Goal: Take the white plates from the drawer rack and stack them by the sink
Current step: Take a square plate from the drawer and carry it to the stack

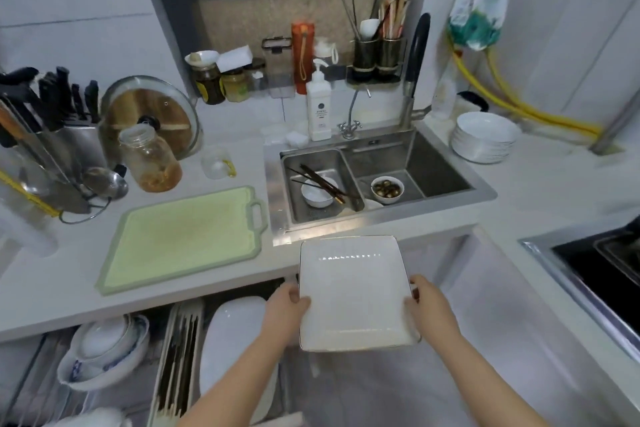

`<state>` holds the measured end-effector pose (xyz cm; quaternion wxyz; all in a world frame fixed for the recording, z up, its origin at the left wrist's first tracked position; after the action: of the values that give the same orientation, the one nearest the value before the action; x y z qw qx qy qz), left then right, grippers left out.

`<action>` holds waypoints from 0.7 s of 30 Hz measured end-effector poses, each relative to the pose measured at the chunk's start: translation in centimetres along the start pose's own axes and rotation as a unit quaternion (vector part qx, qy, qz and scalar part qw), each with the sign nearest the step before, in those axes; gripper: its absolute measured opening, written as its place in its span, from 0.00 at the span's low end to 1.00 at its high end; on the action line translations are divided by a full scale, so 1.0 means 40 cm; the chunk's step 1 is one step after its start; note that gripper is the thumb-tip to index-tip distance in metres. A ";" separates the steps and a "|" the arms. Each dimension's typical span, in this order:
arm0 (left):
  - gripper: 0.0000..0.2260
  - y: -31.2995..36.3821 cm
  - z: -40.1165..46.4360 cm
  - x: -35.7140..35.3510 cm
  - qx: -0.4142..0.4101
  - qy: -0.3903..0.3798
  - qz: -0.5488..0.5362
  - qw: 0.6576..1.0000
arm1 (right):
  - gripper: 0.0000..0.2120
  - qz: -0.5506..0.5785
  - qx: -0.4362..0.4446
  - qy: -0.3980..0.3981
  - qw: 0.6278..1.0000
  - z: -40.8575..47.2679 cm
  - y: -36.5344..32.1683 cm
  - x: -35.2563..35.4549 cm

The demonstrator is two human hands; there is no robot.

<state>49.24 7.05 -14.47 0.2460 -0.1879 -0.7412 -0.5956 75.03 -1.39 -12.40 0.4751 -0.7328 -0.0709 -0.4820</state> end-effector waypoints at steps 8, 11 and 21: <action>0.11 0.287 0.000 -0.205 -0.061 -0.055 -0.070 0.994 | 0.16 0.071 -0.072 0.098 0.990 0.116 0.131 0.237; 0.07 0.376 0.018 -0.288 -0.087 -0.086 -0.064 0.990 | 0.16 0.086 -0.098 0.134 0.982 0.156 0.176 0.297; 0.07 0.632 0.137 -0.581 -0.146 -0.189 -0.059 0.969 | 0.09 0.103 -0.197 0.209 0.952 0.350 0.287 0.423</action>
<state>81.71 18.30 -9.12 0.0361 -0.2869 -0.6892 -0.6643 99.33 -2.84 -7.71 0.3722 -0.6979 0.2022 -0.5775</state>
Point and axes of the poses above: each hand's wrist, its own z-axis towards the middle knuckle, its own x-axis out of the back of the hand, y = z × x, the point moved 6 cm from there along z, towards the middle knuckle, and after that the axes turned 15 degrees about y, right-handed, at the moved point
